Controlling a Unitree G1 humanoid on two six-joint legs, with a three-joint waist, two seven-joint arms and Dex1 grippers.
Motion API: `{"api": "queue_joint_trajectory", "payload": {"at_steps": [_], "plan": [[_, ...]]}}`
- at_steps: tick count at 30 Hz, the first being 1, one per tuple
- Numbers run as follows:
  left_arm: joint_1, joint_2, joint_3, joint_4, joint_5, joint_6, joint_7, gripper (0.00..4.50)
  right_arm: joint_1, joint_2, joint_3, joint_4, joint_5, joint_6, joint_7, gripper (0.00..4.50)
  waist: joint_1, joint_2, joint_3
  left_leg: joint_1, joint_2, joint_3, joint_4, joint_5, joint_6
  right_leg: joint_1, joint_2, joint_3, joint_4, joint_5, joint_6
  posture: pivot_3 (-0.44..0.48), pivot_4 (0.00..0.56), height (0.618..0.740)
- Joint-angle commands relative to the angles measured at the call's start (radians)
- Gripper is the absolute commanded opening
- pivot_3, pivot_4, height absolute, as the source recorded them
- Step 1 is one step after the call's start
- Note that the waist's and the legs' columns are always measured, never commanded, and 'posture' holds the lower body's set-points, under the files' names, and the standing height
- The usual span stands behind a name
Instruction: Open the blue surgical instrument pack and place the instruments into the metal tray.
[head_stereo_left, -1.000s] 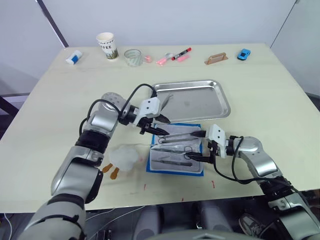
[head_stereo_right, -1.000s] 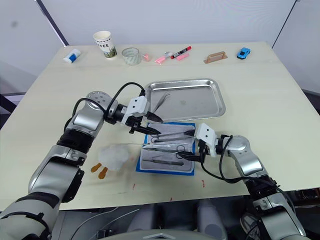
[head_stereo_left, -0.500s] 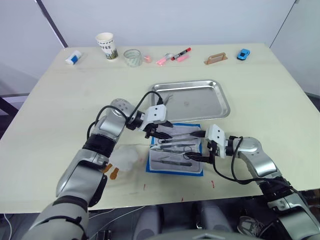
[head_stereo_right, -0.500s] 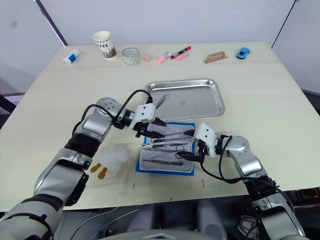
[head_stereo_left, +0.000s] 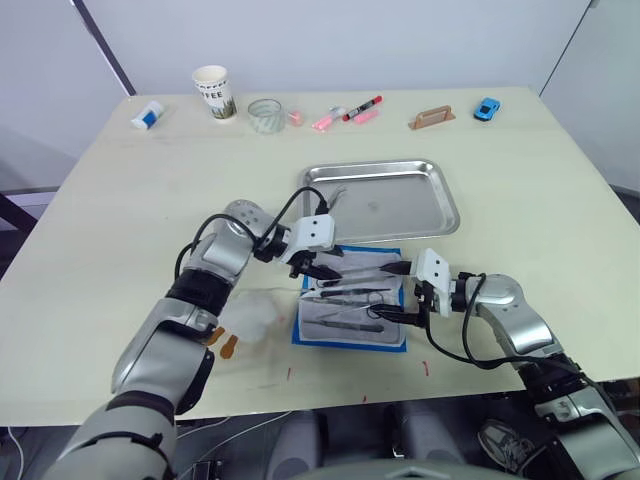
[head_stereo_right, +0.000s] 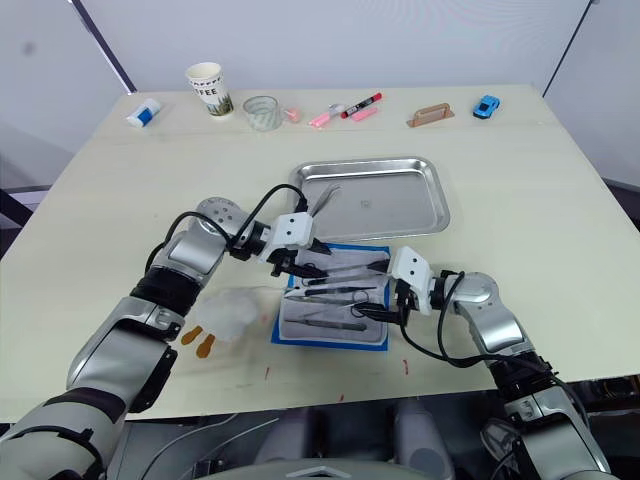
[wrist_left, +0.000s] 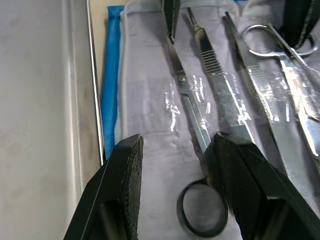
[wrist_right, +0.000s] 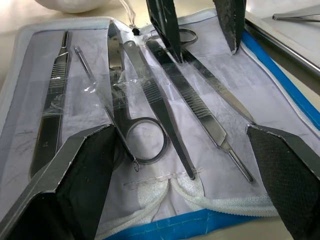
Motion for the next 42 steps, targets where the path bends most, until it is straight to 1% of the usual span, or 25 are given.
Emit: {"api": "queue_joint_trajectory", "payload": {"at_steps": [1,7,12,14,17,30,35,37,40,41,42], "plan": [[-0.009,0.002,-0.003,0.016,0.025,0.010,0.023,2.42,0.041,0.004,0.074,0.076,-0.086,0.037,-0.044,4.50,0.000,0.000,0.000,0.000,0.000,0.000,0.000,0.000,0.000,0.000,0.000,0.000,0.000,0.000,0.000,0.000,0.150,0.740],[-0.008,0.002,-0.006,0.008,0.023,0.010,0.018,2.42,0.042,0.005,0.074,0.074,-0.086,0.038,-0.046,4.50,0.000,0.000,0.000,0.000,0.000,0.000,0.000,0.000,0.000,0.000,0.000,0.000,0.000,0.000,0.000,0.000,0.150,0.740],[-0.006,0.026,-0.017,0.000,0.015,-0.016,-0.049,2.42,0.038,0.007,0.074,0.079,-0.086,0.035,-0.045,4.50,-0.001,0.000,0.000,0.000,0.000,0.000,0.000,0.000,0.000,0.000,0.000,0.000,0.000,0.000,0.000,0.000,0.150,0.740],[-0.013,0.024,-0.018,0.015,0.023,-0.023,-0.040,2.42,0.038,0.008,0.074,0.081,-0.087,0.034,-0.045,4.50,-0.001,0.000,0.000,0.000,0.000,0.000,0.000,0.000,0.000,0.000,0.001,0.001,0.000,0.000,0.000,0.000,0.150,0.740],[-0.017,0.011,-0.018,0.020,0.021,-0.011,-0.030,1.64,0.036,0.011,0.074,0.084,-0.088,0.033,-0.045,4.50,-0.001,0.000,0.000,0.000,0.000,-0.001,0.000,0.000,0.000,0.000,0.001,0.001,0.000,0.000,-0.001,0.000,0.150,0.740],[-0.008,0.010,-0.026,-0.002,0.015,0.053,-0.054,1.64,0.036,0.010,0.069,0.089,-0.092,0.027,-0.050,4.50,0.000,0.000,0.000,0.001,0.000,-0.001,0.000,0.000,0.000,0.000,0.002,0.001,0.000,0.000,-0.001,0.000,0.150,0.740],[0.003,0.016,-0.028,0.005,0.020,-0.005,-0.060,1.64,0.035,0.012,0.070,0.093,-0.093,0.024,-0.051,4.50,0.000,0.000,0.000,0.001,0.000,-0.001,0.000,0.000,0.001,0.000,0.002,0.001,0.000,0.000,-0.001,0.000,0.150,0.740],[0.006,0.013,-0.022,0.014,0.013,0.008,-0.060,1.64,0.035,0.012,0.070,0.092,-0.093,0.024,-0.051,4.50,0.000,0.000,0.000,0.001,0.001,-0.001,0.000,0.000,0.001,0.000,0.002,0.001,0.000,0.000,-0.001,0.000,0.150,0.740],[0.012,0.014,-0.021,0.046,0.013,-0.019,-0.062,1.64,0.033,0.013,0.070,0.095,-0.093,0.021,-0.051,4.50,0.000,0.000,0.000,0.001,0.001,-0.001,0.000,0.000,0.001,0.000,0.002,0.001,0.000,0.000,-0.001,0.000,0.150,0.740],[0.014,0.015,-0.021,0.056,0.014,-0.026,-0.062,1.12,0.033,0.013,0.070,0.095,-0.093,0.021,-0.051,4.50,0.000,0.000,0.000,0.001,0.001,-0.001,0.000,0.000,0.001,0.000,0.002,0.001,0.000,0.000,-0.001,0.000,0.150,0.740],[0.014,0.015,-0.021,0.065,0.015,-0.032,-0.062,0.78,0.031,0.013,0.069,0.097,-0.093,0.020,-0.051,4.50,0.000,0.000,-0.001,0.001,0.001,-0.001,0.000,0.000,0.001,0.000,0.002,0.001,0.000,0.000,-0.001,0.000,0.150,0.740]]}}
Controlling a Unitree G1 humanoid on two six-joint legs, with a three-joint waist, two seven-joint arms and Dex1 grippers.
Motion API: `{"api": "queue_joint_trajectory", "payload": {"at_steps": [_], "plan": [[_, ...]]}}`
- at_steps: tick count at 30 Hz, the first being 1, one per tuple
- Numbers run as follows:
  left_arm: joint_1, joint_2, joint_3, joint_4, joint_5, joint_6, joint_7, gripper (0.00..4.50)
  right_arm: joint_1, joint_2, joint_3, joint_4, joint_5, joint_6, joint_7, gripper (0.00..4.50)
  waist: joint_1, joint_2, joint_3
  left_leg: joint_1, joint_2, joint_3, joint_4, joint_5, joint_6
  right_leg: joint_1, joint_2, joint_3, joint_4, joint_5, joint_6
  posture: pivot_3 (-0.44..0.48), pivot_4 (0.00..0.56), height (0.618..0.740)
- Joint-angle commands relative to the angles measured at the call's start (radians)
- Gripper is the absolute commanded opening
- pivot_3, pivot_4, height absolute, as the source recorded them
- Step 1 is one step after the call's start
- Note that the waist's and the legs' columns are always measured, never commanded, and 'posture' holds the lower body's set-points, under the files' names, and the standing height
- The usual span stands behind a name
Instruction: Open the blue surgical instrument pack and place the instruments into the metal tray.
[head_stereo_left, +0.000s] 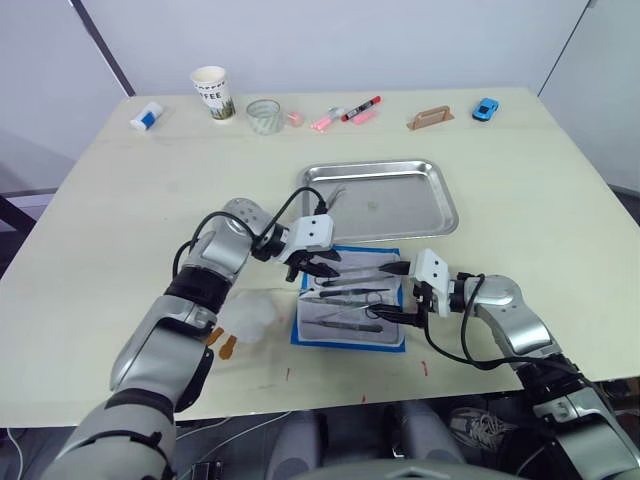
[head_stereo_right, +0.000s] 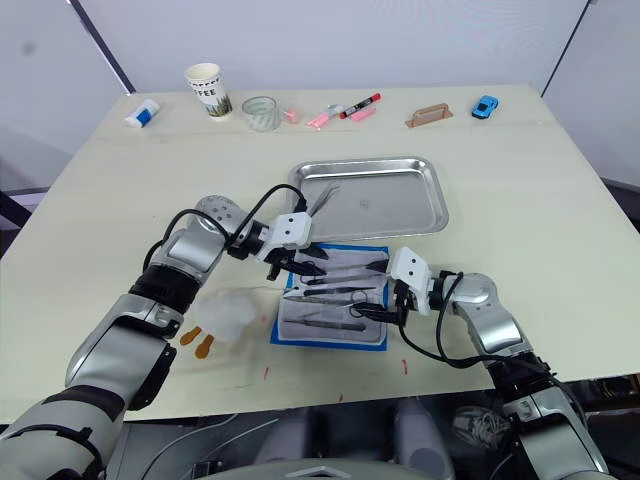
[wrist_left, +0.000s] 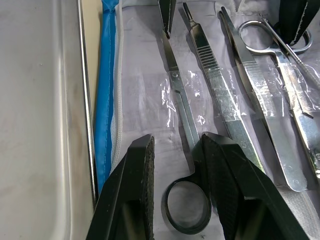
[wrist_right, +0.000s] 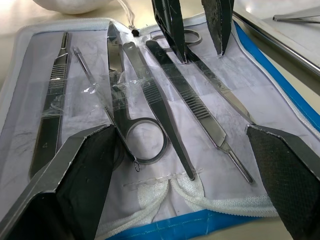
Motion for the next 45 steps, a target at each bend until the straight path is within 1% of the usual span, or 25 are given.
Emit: {"api": "queue_joint_trajectory", "payload": {"at_steps": [1,2,3,17,22,27,33,35,39,45], "plan": [[0.022,0.003,-0.007,0.051,0.011,-0.017,-0.005,0.52,0.034,0.004,0.069,0.094,-0.087,0.030,-0.048,4.50,0.000,0.000,-0.001,0.000,0.000,0.000,0.000,0.000,0.000,0.000,0.000,0.000,0.000,0.000,0.000,0.000,0.150,0.740],[0.021,0.000,-0.003,0.057,0.006,-0.019,-0.007,0.08,0.033,0.004,0.069,0.094,-0.088,0.030,-0.049,4.50,0.000,0.000,-0.002,0.000,0.000,0.000,0.000,0.000,0.000,0.000,0.000,0.000,0.000,0.000,0.000,0.000,0.150,0.740],[0.021,-0.004,0.005,0.064,-0.004,-0.014,-0.008,0.03,0.034,0.004,0.069,0.093,-0.088,0.030,-0.049,4.50,0.000,-0.001,-0.002,0.000,0.000,0.000,0.000,0.000,0.000,0.000,0.000,0.000,0.000,0.000,0.000,0.000,0.150,0.740],[0.019,-0.008,0.045,0.180,-0.046,-0.097,-0.043,0.03,0.036,0.005,0.068,0.090,-0.089,0.031,-0.050,4.50,0.000,0.000,-0.003,0.001,0.000,-0.005,0.000,0.000,0.000,0.000,0.003,0.000,0.000,0.001,-0.002,0.000,0.150,0.740],[-0.021,0.010,0.044,0.226,-0.030,-0.145,-0.046,0.03,0.038,0.003,0.068,0.087,-0.087,0.033,-0.048,4.50,0.000,0.000,-0.003,0.000,0.001,-0.007,0.000,0.000,0.000,0.000,0.004,0.000,0.000,0.001,-0.003,0.000,0.150,0.740],[-0.072,0.011,0.035,0.230,-0.010,-0.147,-0.045,0.03,0.038,0.002,0.069,0.087,-0.087,0.035,-0.048,4.50,0.000,0.000,-0.003,0.000,0.000,-0.008,0.000,0.000,0.000,0.000,0.005,0.000,0.000,0.001,-0.003,0.000,0.150,0.740],[-0.089,0.009,0.020,0.142,-0.010,-0.086,-0.101,0.03,0.036,0.005,0.070,0.090,-0.087,0.033,-0.049,4.50,0.000,0.000,-0.003,0.000,0.000,-0.009,0.000,0.000,0.000,0.000,0.005,0.000,0.000,0.001,-0.003,0.000,0.150,0.740],[-0.087,0.013,0.014,0.095,-0.009,-0.043,-0.113,0.03,0.037,0.005,0.070,0.090,-0.088,0.033,-0.050,4.50,0.000,0.000,-0.003,-0.001,0.000,-0.012,0.000,0.000,0.000,0.000,0.006,0.000,0.000,0.001,-0.003,0.000,0.150,0.740],[-0.082,0.018,0.011,0.021,-0.017,0.033,-0.121,0.03,0.040,0.007,0.072,0.089,-0.089,0.034,-0.051,4.50,0.000,0.000,-0.003,-0.001,0.000,-0.015,0.000,0.000,0.000,0.000,0.006,0.000,0.000,0.001,-0.003,0.000,0.150,0.740],[-0.077,0.029,0.013,-0.041,-0.018,0.077,-0.124,0.03,0.035,0.008,0.075,0.097,-0.092,0.031,-0.049,4.50,0.000,0.000,-0.002,-0.001,0.000,-0.015,0.000,0.000,0.000,-0.001,0.006,0.000,0.000,0.001,-0.003,0.000,0.150,0.740]]}}
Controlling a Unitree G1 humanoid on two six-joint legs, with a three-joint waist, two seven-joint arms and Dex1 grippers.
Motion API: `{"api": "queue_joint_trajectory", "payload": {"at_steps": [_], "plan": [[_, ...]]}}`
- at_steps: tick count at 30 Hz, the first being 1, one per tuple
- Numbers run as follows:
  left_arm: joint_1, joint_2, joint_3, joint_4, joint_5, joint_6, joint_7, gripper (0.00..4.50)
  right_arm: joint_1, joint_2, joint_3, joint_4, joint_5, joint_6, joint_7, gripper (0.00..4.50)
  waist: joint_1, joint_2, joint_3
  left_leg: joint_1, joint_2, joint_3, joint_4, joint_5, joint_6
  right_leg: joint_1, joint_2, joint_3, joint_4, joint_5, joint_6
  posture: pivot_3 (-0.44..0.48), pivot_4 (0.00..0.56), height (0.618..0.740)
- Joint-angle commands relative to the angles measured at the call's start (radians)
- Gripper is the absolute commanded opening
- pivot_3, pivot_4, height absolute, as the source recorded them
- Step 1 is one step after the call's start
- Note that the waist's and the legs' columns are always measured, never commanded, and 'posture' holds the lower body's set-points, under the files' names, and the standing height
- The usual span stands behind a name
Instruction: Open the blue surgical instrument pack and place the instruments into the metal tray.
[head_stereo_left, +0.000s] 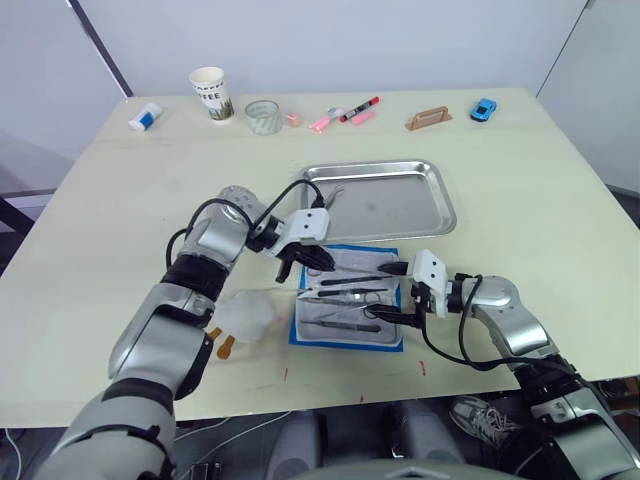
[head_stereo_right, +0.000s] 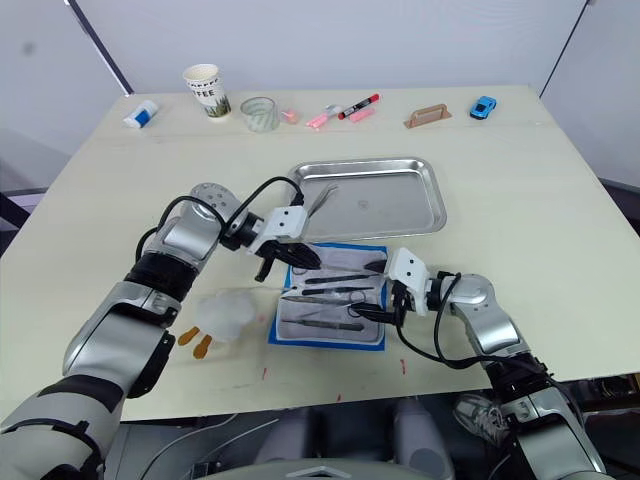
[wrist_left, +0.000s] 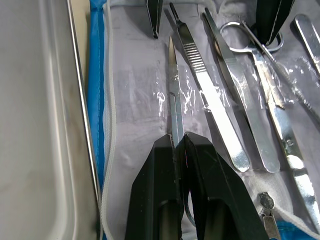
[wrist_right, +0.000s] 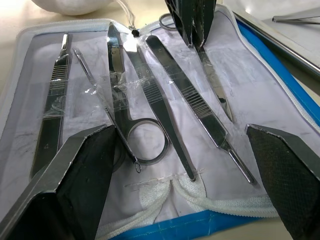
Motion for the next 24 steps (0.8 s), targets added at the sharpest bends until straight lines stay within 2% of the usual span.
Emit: {"api": "queue_joint_trajectory", "payload": {"at_steps": [1,24], "plan": [[-0.011,0.014,0.015,-0.057,-0.019,0.011,-0.017,0.03,0.032,-0.003,0.071,0.096,-0.089,0.033,-0.040,4.50,0.000,0.000,0.000,0.000,0.000,0.000,0.000,0.000,0.000,0.000,0.000,0.000,0.000,0.000,0.000,0.000,0.150,0.740],[-0.009,0.041,0.019,-0.090,-0.022,0.015,-0.015,0.03,0.006,-0.026,0.112,0.090,-0.107,0.170,-0.050,4.50,0.000,0.000,0.000,0.001,0.000,-0.006,0.000,0.000,0.000,0.000,0.006,0.001,0.000,0.000,-0.005,0.000,0.150,0.740]]}}
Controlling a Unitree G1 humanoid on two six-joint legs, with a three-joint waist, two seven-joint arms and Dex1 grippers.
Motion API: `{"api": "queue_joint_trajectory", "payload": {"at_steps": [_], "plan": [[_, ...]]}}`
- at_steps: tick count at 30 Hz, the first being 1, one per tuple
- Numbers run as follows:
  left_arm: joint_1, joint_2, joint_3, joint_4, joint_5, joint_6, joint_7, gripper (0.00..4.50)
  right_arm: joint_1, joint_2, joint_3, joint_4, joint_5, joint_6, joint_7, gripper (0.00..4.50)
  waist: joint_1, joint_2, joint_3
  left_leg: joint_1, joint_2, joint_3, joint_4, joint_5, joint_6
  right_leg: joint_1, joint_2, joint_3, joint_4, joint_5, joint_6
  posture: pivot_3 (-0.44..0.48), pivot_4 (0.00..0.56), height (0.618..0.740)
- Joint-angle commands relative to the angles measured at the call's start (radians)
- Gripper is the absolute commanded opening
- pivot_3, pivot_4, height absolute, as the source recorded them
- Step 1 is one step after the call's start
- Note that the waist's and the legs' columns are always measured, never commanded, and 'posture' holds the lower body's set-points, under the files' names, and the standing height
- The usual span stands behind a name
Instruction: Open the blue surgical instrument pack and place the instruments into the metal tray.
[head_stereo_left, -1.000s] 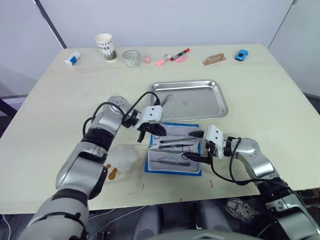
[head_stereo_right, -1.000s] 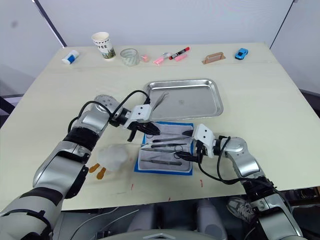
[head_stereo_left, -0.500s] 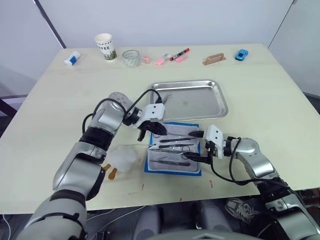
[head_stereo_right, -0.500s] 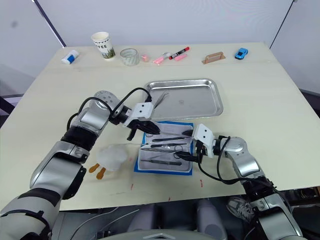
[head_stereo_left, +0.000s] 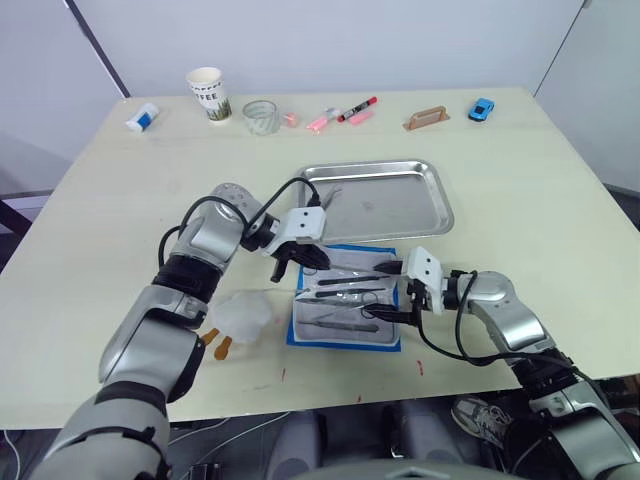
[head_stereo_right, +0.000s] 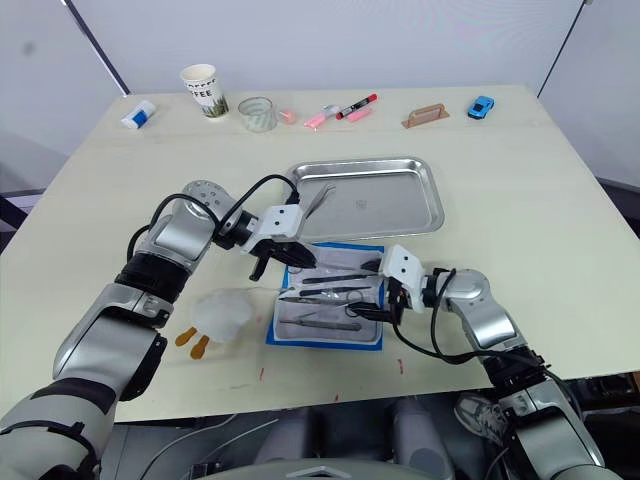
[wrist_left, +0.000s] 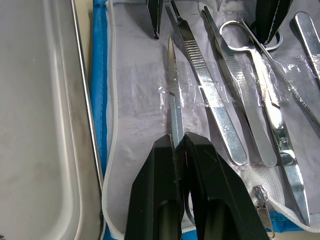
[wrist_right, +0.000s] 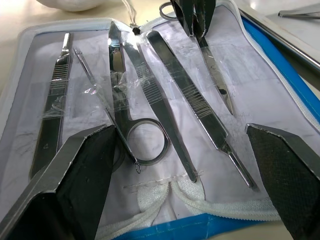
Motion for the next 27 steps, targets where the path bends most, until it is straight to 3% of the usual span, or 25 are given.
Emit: {"api": "queue_joint_trajectory", "payload": {"at_steps": [1,27], "plan": [[-0.022,0.011,0.019,-0.053,-0.022,0.002,-0.016,0.03,0.043,-0.018,0.081,0.096,-0.107,0.103,-0.051,4.50,0.000,0.000,0.000,0.000,0.000,0.000,0.000,0.000,0.000,0.000,0.000,0.000,0.000,0.000,0.000,0.000,0.150,0.740],[-0.005,0.091,0.044,-0.061,-0.030,-0.003,-0.013,0.03,0.048,-0.013,0.080,0.104,-0.105,0.089,-0.062,4.50,0.000,0.000,0.000,0.000,0.001,0.000,0.000,0.000,0.000,0.000,0.001,0.000,0.000,0.000,0.000,0.000,0.150,0.740]]}}
